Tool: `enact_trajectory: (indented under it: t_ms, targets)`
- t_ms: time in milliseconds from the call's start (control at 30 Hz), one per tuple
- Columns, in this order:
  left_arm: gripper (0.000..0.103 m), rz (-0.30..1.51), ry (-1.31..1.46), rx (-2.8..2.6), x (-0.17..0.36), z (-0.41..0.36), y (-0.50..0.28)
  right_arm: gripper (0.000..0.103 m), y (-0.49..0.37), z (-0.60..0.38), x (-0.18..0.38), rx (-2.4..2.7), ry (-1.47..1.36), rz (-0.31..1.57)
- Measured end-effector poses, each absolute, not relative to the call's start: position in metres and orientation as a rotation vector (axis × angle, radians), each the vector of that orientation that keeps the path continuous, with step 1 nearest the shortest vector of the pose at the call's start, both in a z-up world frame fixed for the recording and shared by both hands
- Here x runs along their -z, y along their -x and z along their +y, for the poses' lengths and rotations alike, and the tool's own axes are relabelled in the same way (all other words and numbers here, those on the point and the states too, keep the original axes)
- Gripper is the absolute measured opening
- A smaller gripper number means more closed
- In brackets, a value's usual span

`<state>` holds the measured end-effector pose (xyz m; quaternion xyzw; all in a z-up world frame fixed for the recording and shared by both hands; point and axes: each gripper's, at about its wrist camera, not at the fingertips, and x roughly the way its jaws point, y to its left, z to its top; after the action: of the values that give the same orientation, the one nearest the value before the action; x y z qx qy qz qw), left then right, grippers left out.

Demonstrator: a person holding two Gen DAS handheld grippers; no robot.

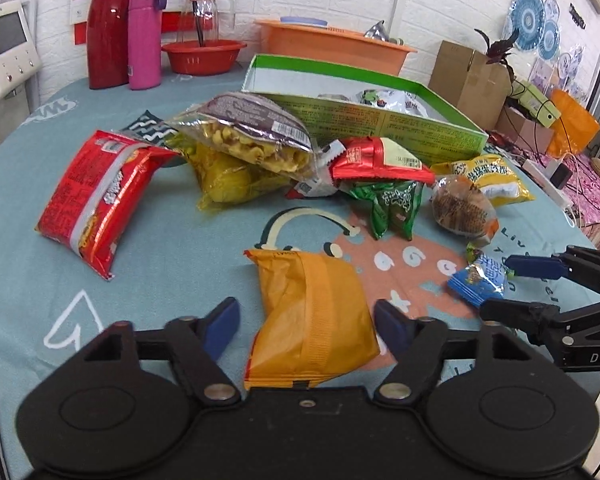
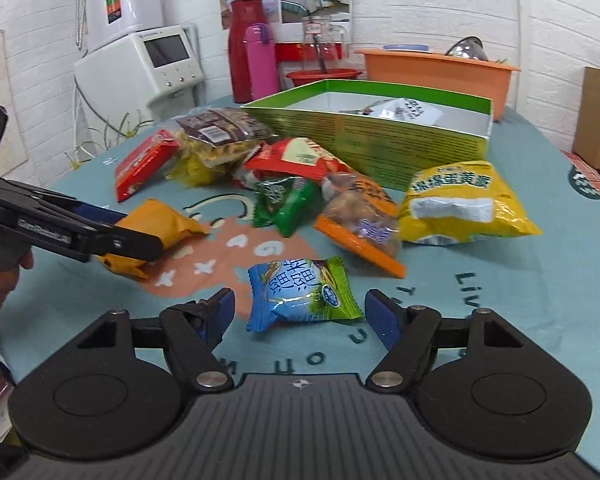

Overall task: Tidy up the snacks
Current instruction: 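Grasp the orange bag with the left gripper while the right grasps the blue-green candy bag, then carry both bags into the green box and open both grippers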

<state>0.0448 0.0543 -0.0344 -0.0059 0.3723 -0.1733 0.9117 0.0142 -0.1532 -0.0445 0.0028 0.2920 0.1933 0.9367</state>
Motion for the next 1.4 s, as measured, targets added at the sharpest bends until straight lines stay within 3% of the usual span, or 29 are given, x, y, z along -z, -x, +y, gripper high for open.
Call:
enact_trajectory:
  t_ms: [200, 300, 333, 433, 733, 967, 1400]
  targets:
    - [0.083, 0.752, -0.015, 0.345, 0.035, 0.047, -0.048, 0.103, -0.022, -0.149, 0.046, -0.349, 0.020, 0.596]
    - [0.078, 0.735, -0.070, 0.345, 0.036, 0.041, -0.045, 0.103, -0.024, -0.146, 0.049, -0.363, 0.017, 0.601]
    - [0.076, 0.734, -0.077, 0.344, 0.036, 0.040, -0.044, 0.068, -0.023, -0.144, 0.049, -0.357, 0.031, 0.588]
    - [0.074, 0.739, -0.057, 0.370, 0.034, 0.040, -0.040, 0.064, -0.020, -0.143, 0.047, -0.367, 0.043, 0.586]
    - [0.071, 0.630, 0.055, 0.466, -0.024, 0.040, -0.046, 0.064, -0.012, -0.157, 0.000, -0.442, -0.050, 0.464]
    - [0.072, 0.521, 0.117, 0.467, -0.072, 0.022, -0.105, 0.064, -0.051, -0.172, -0.037, -0.340, -0.025, 0.334]
    - [0.072, 0.562, 0.163, 0.378, -0.047, -0.003, -0.226, 0.064, -0.149, -0.207, -0.014, -0.174, -0.083, 0.376]
